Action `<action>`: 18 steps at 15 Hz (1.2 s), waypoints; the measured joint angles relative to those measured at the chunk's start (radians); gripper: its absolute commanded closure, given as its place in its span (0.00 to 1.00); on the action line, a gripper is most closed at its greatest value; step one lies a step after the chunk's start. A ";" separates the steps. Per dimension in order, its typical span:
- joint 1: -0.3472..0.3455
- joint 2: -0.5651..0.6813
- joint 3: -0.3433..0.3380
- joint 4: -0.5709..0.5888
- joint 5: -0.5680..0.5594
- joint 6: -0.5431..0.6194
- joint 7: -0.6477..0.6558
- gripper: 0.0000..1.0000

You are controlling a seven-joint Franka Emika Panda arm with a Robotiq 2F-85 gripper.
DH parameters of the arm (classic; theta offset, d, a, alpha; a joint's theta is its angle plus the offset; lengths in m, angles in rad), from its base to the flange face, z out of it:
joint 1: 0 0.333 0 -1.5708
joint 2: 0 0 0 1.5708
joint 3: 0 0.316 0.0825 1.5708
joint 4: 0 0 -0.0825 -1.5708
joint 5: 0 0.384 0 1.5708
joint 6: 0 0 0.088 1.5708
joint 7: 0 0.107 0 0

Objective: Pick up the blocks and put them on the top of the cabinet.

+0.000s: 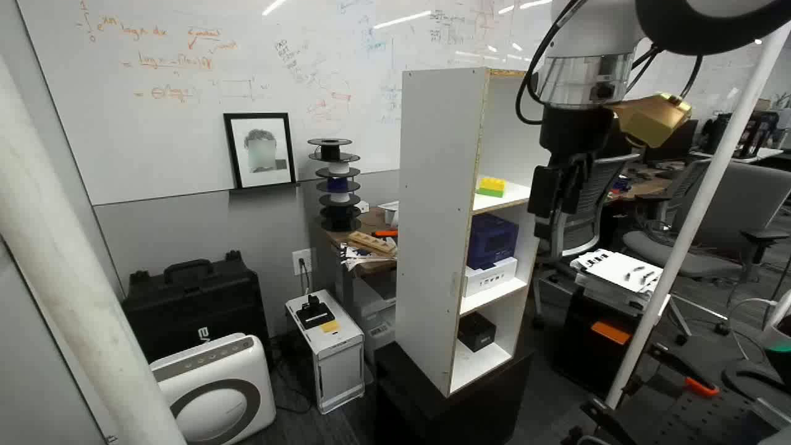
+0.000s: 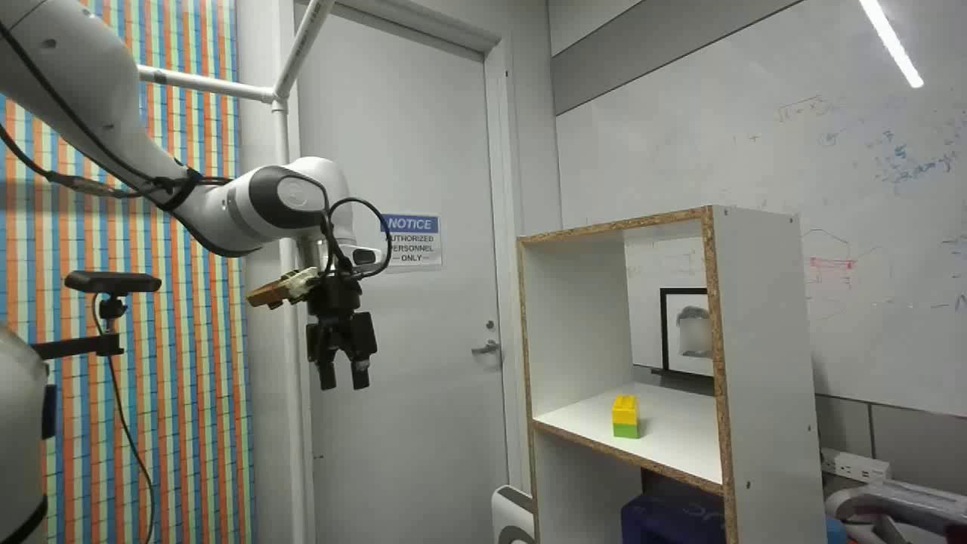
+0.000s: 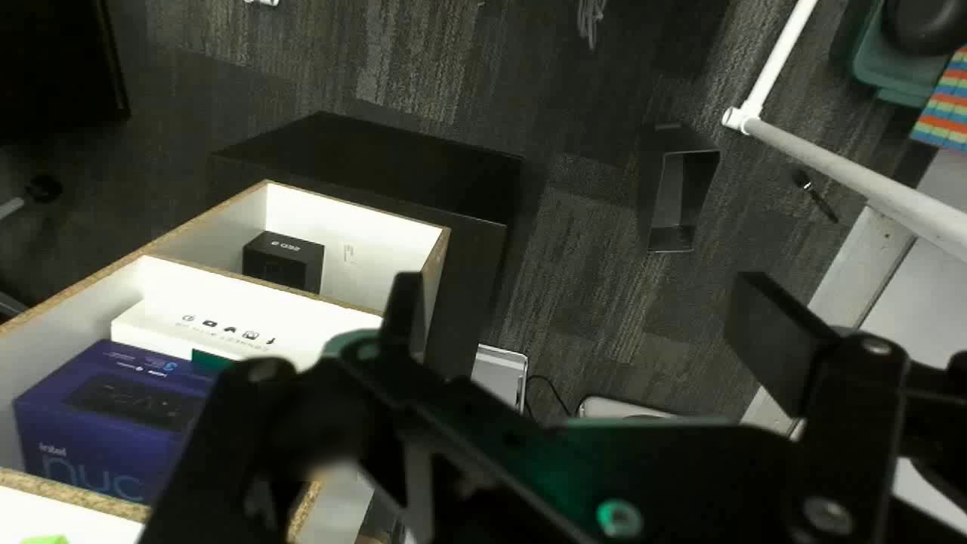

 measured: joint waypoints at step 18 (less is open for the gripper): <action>-0.053 -0.044 -0.254 -0.021 0.000 0.107 -0.121 0.00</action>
